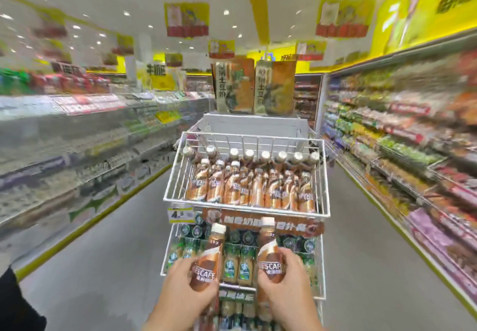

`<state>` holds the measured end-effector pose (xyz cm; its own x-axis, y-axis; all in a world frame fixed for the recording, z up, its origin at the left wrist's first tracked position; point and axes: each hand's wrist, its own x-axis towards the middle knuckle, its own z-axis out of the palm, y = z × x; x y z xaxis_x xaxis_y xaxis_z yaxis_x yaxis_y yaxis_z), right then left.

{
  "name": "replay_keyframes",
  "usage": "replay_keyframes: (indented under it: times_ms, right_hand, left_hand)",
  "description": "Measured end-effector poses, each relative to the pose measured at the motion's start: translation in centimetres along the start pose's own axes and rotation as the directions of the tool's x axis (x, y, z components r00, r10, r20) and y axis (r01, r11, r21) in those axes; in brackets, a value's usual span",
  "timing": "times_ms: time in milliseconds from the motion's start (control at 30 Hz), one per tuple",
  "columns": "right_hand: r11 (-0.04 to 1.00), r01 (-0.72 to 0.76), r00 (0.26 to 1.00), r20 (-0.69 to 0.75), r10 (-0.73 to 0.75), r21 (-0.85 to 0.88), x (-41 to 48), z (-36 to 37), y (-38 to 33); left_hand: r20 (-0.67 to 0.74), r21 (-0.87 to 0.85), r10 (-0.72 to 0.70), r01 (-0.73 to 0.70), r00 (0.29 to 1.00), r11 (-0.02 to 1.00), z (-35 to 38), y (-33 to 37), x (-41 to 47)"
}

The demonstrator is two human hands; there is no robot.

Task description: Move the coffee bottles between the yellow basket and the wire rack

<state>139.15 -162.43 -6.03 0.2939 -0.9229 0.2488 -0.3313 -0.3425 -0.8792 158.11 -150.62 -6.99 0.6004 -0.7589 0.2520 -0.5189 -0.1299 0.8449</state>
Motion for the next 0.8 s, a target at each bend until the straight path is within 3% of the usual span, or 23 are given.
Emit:
replay_keyframes:
  times_ms: [200, 433, 800]
  right_hand:
    - [0.997, 0.061, 0.995, -0.077, -0.065, -0.05, 5.5, -2.6, -5.5]
    - [0.986, 0.079, 0.987, -0.124, -0.098, -0.149, 13.2, -2.4, -8.5]
    - [0.979, 0.024, 0.981, -0.186, -0.062, -0.2, 23.3, -1.5, -4.9]
  left_hand:
    - [-0.026, -0.032, 0.118, -0.119, 0.993, 0.992, -2.1, 7.7, 6.0]
    - [-0.032, -0.039, 0.169, -0.17, 0.985, 0.985, -1.0, 10.1, 15.4]
    - [0.042, 0.069, 0.156, -0.158, 0.987, 0.985, 5.6, 10.8, 26.1]
